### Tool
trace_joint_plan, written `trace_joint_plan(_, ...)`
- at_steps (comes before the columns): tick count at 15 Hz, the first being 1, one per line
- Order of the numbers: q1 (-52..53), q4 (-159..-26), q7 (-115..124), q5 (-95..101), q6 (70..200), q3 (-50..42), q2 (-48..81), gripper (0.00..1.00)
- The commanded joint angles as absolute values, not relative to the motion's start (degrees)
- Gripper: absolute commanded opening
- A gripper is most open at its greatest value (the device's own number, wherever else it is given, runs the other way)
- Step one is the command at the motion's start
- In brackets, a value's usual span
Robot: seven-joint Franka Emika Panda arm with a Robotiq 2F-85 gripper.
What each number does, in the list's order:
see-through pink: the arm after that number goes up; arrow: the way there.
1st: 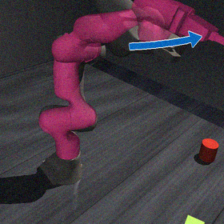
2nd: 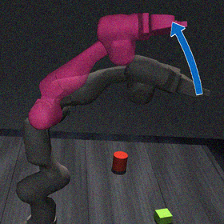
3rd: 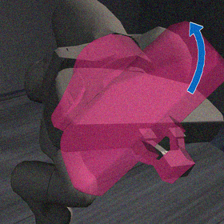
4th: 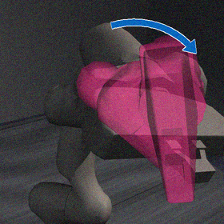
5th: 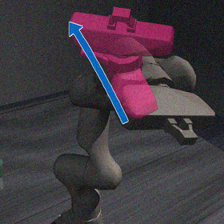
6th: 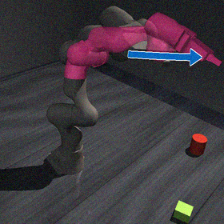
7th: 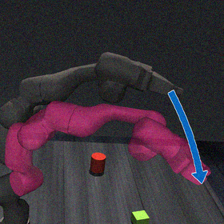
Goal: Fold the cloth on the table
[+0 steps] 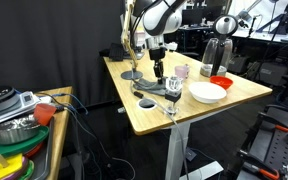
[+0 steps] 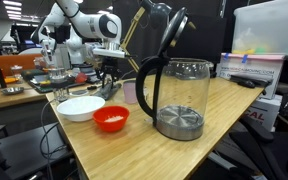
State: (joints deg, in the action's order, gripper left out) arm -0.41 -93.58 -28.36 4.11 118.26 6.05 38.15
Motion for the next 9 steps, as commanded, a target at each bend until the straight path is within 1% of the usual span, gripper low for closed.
trace_joint_plan(1, -1.4, -91.9, -29.9, 3.1, 116.2, 7.3, 38.8, 0.46)
trace_joint_plan(2, -1.2, -92.2, -29.7, 3.4, 116.4, 7.2, 38.5, 0.47)
trace_joint_plan(4, -0.4, -93.4, -27.5, 4.3, 117.9, 6.6, 37.6, 0.38)
trace_joint_plan(5, 0.4, -94.2, -25.7, 5.2, 118.7, 5.9, 37.0, 0.25)
trace_joint_plan(6, 1.0, -95.1, -23.7, 6.0, 119.3, 5.4, 36.4, 0.23)
trace_joint_plan(7, 1.4, -95.7, -22.0, 6.4, 119.5, 5.1, 36.1, 0.23)
trace_joint_plan(8, 2.0, -96.4, -19.7, 7.1, 119.4, 4.7, 35.7, 0.17)
trace_joint_plan(9, 2.7, -97.2, -17.4, 7.8, 119.5, 4.3, 35.3, 0.17)
